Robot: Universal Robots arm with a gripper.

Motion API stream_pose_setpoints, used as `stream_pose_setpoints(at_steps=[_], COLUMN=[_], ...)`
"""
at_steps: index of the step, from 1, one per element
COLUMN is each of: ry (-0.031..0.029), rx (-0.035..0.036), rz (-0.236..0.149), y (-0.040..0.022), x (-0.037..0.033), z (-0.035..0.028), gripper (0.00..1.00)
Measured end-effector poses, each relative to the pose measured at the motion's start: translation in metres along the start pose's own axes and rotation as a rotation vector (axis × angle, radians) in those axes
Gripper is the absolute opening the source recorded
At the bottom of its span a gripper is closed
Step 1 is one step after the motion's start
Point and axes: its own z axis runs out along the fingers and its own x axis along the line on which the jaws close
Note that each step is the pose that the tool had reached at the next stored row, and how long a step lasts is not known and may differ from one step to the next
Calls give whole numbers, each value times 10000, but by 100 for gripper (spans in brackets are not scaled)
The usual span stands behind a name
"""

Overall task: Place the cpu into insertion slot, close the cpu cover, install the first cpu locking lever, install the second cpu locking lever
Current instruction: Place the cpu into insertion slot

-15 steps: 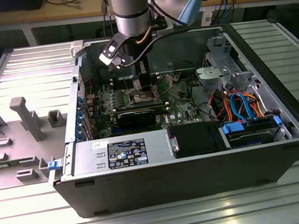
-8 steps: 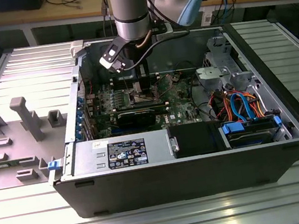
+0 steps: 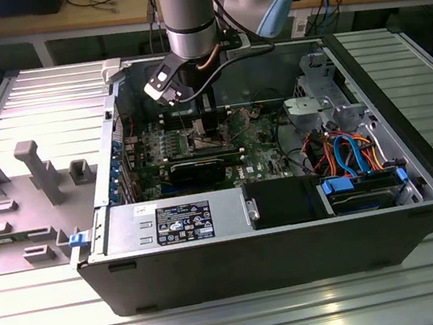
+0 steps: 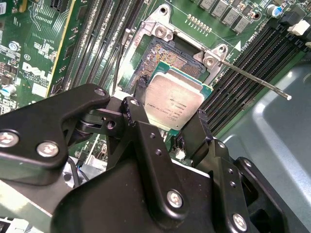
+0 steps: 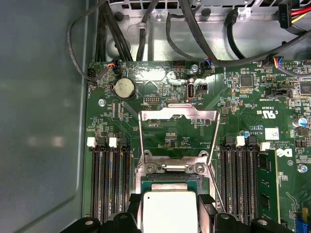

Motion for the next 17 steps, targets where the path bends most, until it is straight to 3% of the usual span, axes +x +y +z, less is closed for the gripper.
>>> stream_pose_setpoints(at_steps=[7, 9, 10, 12, 17], ry=[3, 0, 0, 0, -6], rx=[-2, -8, -8, 9, 9], rz=[0, 0, 0, 0, 61], y=[0, -7, -29, -38, -38], x=[0, -2, -11, -47, -47], z=[9, 75, 173, 229, 235], gripper=[54, 54, 54, 54, 54])
